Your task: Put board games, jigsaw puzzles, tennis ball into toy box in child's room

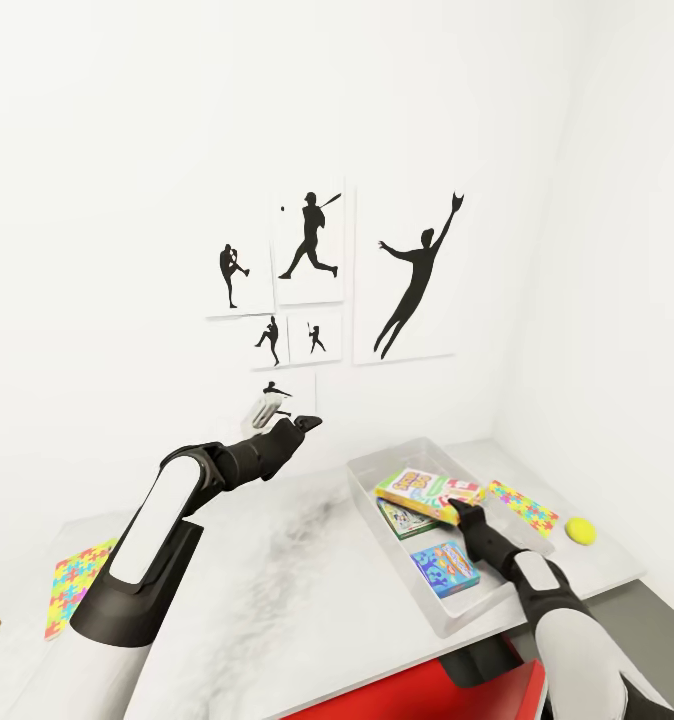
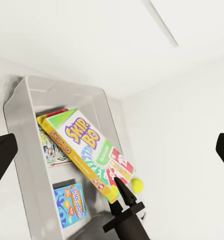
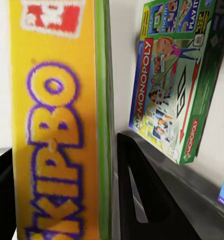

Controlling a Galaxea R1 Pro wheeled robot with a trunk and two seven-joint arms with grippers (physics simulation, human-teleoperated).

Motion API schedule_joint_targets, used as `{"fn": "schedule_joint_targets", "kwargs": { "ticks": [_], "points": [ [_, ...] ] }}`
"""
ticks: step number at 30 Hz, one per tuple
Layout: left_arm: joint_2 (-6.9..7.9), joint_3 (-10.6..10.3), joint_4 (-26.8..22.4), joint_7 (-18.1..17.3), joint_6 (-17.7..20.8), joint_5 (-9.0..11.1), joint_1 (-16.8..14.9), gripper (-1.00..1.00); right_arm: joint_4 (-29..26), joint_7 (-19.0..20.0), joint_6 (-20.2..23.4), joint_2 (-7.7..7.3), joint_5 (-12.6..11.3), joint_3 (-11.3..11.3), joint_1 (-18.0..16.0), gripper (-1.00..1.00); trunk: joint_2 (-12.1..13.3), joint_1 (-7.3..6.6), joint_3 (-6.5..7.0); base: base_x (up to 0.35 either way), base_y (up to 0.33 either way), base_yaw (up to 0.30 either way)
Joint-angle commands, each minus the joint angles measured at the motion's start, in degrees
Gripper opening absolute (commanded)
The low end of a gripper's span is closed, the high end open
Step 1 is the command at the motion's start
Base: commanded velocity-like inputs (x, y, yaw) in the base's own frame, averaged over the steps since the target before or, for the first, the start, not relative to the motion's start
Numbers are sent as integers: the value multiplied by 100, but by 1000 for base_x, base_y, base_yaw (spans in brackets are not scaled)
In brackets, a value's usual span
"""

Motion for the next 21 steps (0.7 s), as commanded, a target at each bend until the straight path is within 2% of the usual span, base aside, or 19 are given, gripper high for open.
{"fn": "schedule_joint_targets", "kwargs": {
  "ticks": [1,14,15,21],
  "points": [
    [4,-5,-5,47,-5,44,-4,100,15,8,33,3,-32,-35,-7,-100,-5,2,-3,0,0,0],
    [4,-5,-5,47,-5,44,-4,100,76,3,2,-26,-33,-35,-18,-100,-5,2,-3,0,0,0],
    [4,-5,-5,47,-5,44,-4,100,78,2,2,-38,-33,-36,-20,100,-5,2,-3,0,0,0],
    [4,-5,-5,47,-5,44,-4,100,88,-3,3,-78,-32,-40,-44,100,-5,2,-3,0,0,0]
  ]
}}
